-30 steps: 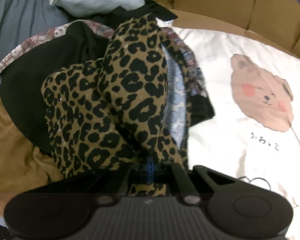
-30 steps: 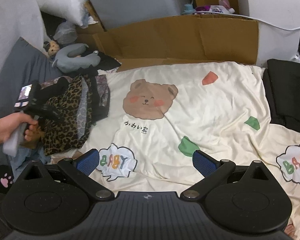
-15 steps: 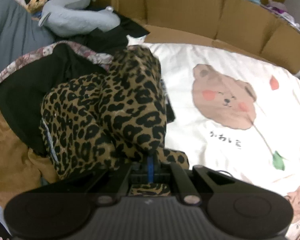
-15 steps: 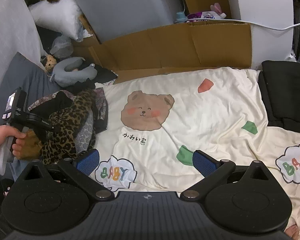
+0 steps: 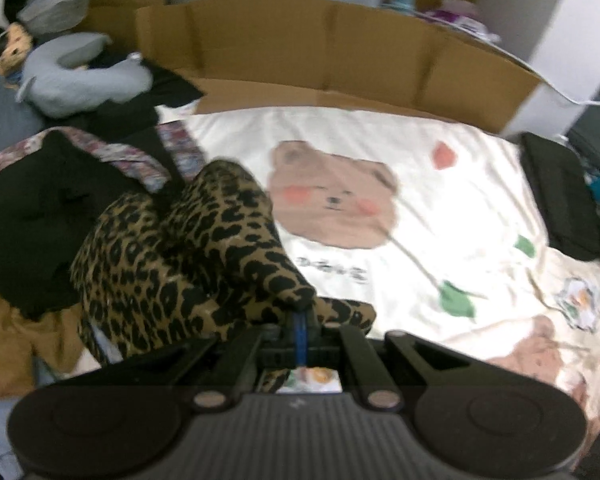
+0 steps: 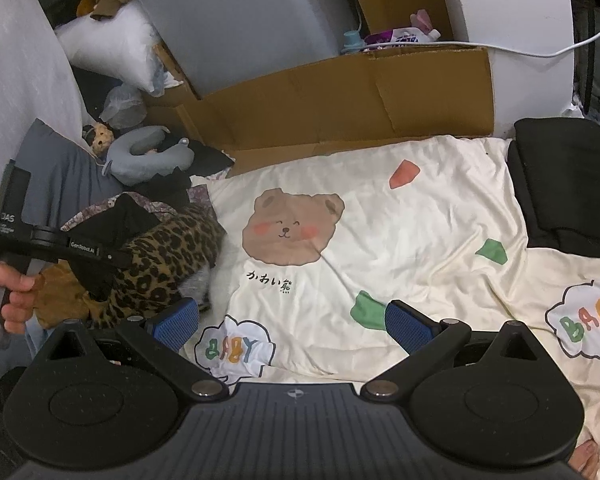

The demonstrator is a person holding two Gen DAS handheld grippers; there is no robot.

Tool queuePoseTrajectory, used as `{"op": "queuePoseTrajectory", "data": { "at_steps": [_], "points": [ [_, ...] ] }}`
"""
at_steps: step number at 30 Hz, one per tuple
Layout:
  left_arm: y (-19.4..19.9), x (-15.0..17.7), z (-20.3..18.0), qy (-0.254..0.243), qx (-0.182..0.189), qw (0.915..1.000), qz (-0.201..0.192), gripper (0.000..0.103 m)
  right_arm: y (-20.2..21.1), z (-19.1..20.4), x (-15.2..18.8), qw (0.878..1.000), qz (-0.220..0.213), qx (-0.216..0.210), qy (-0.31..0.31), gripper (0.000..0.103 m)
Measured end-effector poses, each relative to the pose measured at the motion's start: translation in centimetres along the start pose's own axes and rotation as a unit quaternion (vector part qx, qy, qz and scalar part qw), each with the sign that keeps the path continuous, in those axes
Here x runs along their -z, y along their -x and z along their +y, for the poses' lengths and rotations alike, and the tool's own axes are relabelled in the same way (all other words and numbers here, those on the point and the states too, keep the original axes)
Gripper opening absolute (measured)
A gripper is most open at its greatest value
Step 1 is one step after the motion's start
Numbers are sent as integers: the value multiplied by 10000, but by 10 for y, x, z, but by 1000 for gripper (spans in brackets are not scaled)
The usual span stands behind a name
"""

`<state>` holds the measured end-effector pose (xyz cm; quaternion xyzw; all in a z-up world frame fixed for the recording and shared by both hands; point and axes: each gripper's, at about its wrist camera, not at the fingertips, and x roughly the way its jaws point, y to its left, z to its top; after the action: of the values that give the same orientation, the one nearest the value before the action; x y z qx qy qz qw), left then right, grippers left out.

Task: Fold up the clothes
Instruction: 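Lift the leopard-print pants and carry them onto the sheet with the left gripper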

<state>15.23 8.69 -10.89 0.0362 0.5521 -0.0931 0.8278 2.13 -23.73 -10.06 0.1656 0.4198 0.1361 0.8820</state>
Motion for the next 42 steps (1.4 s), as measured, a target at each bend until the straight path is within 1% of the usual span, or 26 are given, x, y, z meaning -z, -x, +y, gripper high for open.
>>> {"op": "queuePoseTrajectory", "data": {
  "at_steps": [5,10,15,20,24,31,35,38,41,42],
  "points": [
    [8,7,-46,-107,373,9992,-58,0,6,-7,-1,9999,43,96,-36,102],
    [11,10,-76,-94,533,9985,-59,0,12,-16,0,9998,52,141,-120,102],
    [15,9,-97,-59,678,9977,-41,0,23,-29,-1,9989,-6,124,-442,102],
    [21,13,-131,-181,787,9967,-7,0,27,-39,-4,9980,-22,178,-606,102],
    [23,16,-153,-157,978,9951,58,0,29,-47,-8,9959,149,239,-857,102],
    [27,21,-197,-333,1210,9921,76,0,36,-59,-8,9940,102,255,-1062,102],
    [31,20,-205,-245,1306,9911,52,0,39,-65,-7,9928,78,252,-1167,101],
    [33,18,-210,-239,1296,9912,83,0,42,-69,-6,9924,52,228,-1206,101],
    [32,16,-206,-81,1420,9894,301,4,45,-71,-4,9929,73,176,-1177,101],
    [35,14,-203,-110,1398,9896,306,8,46,-71,-3,9933,82,153,-1145,101]
  ]
}}
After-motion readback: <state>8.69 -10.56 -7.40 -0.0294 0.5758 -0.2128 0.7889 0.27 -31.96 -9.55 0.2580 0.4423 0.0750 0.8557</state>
